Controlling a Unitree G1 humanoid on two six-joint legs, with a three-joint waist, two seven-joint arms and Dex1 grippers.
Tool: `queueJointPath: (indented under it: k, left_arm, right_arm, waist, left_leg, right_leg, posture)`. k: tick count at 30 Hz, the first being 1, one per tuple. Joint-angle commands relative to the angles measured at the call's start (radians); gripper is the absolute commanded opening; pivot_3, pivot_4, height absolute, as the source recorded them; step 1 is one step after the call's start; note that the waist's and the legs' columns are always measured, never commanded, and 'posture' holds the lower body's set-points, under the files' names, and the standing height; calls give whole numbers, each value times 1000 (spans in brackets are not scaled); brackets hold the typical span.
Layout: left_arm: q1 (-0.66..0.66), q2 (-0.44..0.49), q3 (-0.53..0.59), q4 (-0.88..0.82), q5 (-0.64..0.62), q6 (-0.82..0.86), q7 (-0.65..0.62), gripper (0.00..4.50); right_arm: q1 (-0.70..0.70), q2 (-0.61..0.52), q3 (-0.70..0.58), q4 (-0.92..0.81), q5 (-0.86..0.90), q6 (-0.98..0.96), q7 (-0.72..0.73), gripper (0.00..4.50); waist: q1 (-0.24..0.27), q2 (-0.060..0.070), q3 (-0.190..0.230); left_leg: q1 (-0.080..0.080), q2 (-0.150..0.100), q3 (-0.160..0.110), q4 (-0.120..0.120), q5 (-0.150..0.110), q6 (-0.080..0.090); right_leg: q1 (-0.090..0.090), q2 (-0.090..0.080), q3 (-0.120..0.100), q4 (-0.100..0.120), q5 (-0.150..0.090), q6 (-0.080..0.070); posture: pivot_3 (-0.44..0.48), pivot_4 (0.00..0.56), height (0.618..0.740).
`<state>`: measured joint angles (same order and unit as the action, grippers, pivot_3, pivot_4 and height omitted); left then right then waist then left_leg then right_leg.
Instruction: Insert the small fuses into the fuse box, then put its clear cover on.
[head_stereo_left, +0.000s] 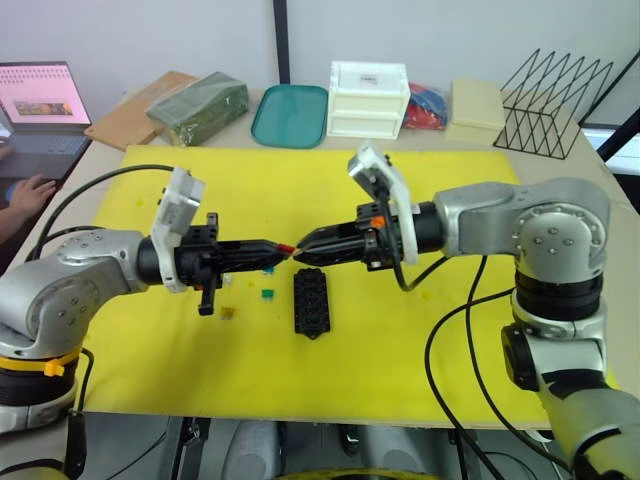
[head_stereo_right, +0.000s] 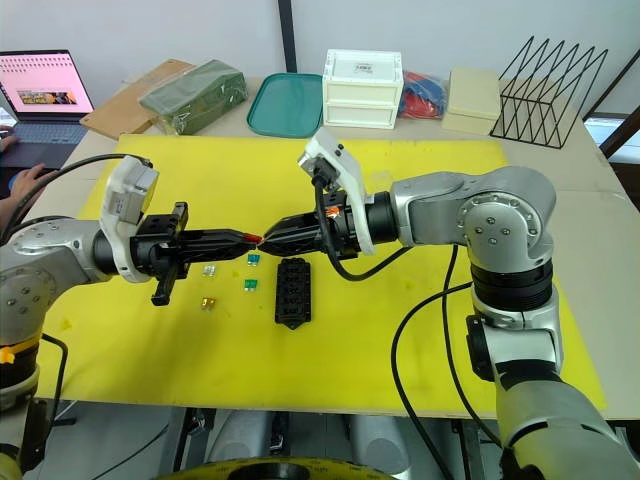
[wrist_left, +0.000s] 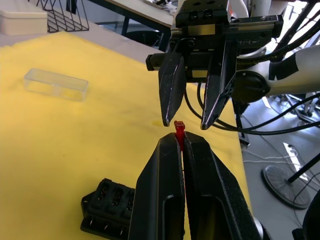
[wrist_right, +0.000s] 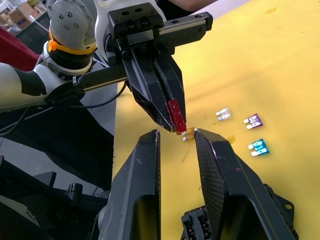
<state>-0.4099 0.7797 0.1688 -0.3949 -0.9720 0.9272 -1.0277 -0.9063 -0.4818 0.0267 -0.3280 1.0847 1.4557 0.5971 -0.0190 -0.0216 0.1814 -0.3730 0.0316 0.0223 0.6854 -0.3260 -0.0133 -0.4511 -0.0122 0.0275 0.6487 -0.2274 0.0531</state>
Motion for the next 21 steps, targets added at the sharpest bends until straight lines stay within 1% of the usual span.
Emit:
queueJointPath:
  k: [1, 21]
  left_arm:
    - [-20, -2, -3, -20, -16, -14, 2, 0]
    - [-12, -6, -9, -27, -15, -19, 5, 0]
  right_arm:
    - [-32, 10, -7, -5, 9, -16, 8, 1071]
    - [-39, 21, 3, 0, 2, -22, 10, 1071]
  waist:
    - [0, 0, 0]
    - [0, 0, 0]
  left_leg:
    - [0, 0, 0, 0, 0, 0]
    - [0, 0, 0, 0, 0, 0]
  right_leg:
    - [0, 0, 0, 0, 0, 0]
    - [0, 0, 0, 0, 0, 0]
  posture:
    - [0, 150, 740]
    - [0, 150, 740]
